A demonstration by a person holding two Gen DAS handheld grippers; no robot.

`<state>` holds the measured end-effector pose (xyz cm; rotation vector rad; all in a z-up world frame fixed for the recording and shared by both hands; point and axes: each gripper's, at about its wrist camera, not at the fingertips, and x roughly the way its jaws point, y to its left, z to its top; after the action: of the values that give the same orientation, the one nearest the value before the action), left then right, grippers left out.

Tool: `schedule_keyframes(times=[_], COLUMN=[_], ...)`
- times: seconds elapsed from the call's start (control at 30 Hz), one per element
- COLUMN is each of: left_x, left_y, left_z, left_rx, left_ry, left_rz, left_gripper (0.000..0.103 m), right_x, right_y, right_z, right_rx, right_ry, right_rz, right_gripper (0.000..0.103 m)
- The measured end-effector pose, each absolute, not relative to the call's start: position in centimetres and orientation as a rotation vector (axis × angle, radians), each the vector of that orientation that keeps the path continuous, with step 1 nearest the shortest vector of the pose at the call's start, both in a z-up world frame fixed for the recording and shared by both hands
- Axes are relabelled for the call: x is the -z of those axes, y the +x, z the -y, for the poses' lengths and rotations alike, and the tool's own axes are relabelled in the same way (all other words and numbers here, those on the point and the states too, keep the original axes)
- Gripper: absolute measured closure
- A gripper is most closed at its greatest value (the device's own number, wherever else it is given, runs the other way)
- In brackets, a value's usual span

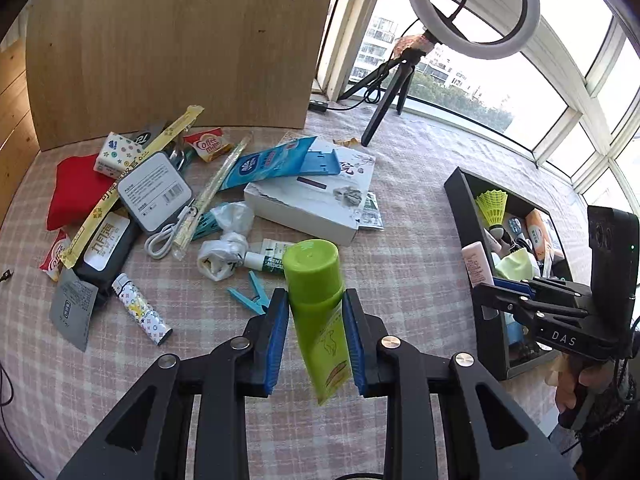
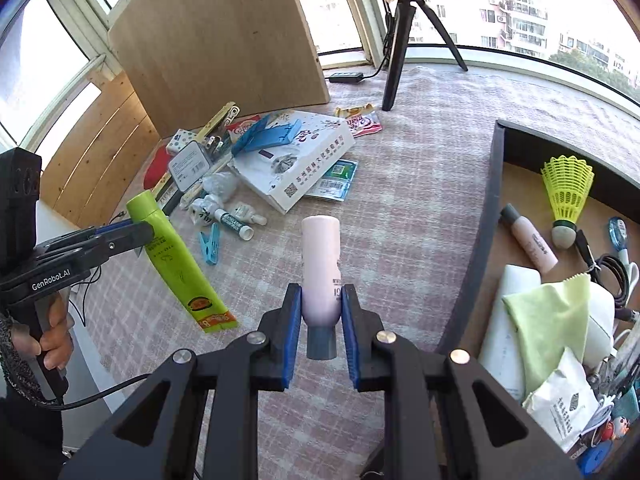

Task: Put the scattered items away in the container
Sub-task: 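Carry the green tube and pink lotion bottle into the tray and release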

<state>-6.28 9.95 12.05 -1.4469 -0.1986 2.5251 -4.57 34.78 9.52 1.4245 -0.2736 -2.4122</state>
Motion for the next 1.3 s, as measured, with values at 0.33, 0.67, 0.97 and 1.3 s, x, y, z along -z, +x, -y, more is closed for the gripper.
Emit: schedule_keyframes(times=[0.33, 0.67, 0.97, 1.3], left_x=[-16.2, -18.8, -19.4, -17.6], left_y=[-6.4, -6.8, -7.6, -10.9], left_z=[-18.1, -27.3, -34.7, -36.4], left_rx=[-2.392, -2.211, -2.082, -2.14], left_ry=[-1.287, -1.182, -1.141, -1.216], left_rz=[0.049, -0.073, -0.142, -0.14], left_gripper=[0.078, 0.078, 0.078, 0.038], right_x=[-11.5, -12.8, -13.4, -14.2], right_y=[-1.3, 1.7, 4.0, 5.7], right_z=[-41.4, -47.0, -51.1, -55.3], right_rx=[2.646, 2.826, 2.921, 3.063], right_ry=[1.458, 1.494, 1.512, 1.52], right_rz=[0.307, 0.36, 0.434, 0.657], right_gripper=[0.083, 0.083, 0.083, 0.044])
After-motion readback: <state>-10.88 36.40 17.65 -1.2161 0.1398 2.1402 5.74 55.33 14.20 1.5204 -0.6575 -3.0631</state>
